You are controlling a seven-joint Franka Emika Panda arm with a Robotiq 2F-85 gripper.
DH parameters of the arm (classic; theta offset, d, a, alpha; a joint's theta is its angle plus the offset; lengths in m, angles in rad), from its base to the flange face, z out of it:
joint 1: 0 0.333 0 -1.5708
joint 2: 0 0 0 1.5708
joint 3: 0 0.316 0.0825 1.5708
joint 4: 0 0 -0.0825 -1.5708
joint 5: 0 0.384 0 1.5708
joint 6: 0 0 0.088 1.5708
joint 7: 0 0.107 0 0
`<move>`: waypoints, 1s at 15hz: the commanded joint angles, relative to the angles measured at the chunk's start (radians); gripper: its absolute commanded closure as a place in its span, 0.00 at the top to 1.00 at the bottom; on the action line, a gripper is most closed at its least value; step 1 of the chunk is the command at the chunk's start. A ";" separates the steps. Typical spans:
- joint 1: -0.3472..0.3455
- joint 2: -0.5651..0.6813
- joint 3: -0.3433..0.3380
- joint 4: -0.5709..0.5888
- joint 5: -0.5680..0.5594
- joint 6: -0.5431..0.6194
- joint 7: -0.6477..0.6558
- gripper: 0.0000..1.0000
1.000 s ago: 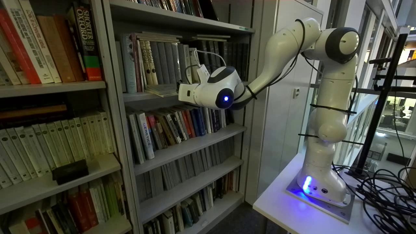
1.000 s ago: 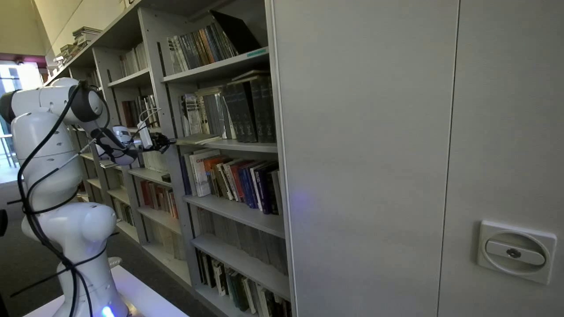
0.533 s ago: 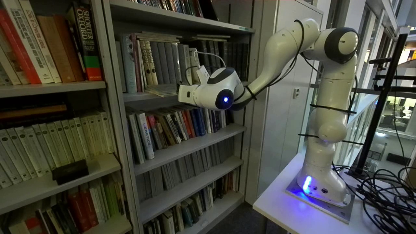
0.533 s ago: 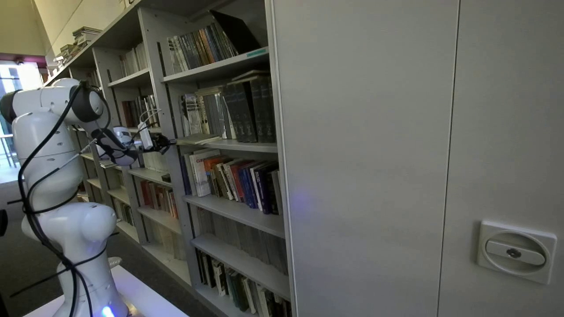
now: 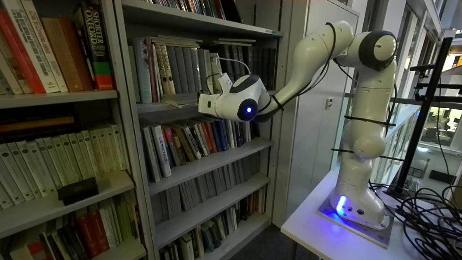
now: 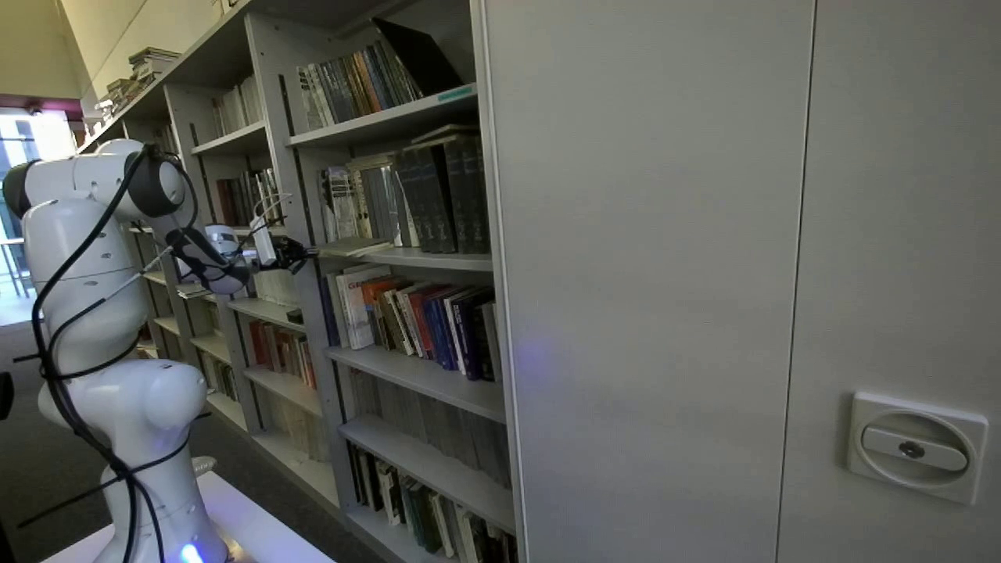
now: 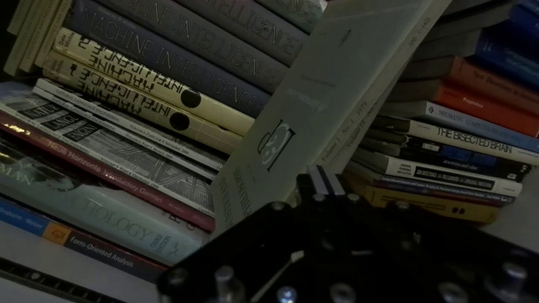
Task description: Remove a book from the top of the upright books and put it on top of the books stacked on the book shelf
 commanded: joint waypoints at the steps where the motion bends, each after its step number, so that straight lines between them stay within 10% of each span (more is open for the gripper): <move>1: 0.010 0.001 -0.021 0.018 0.000 -0.015 -0.011 0.00; 15: 0.021 -0.027 -0.021 -0.007 0.044 0.007 -0.006 0.00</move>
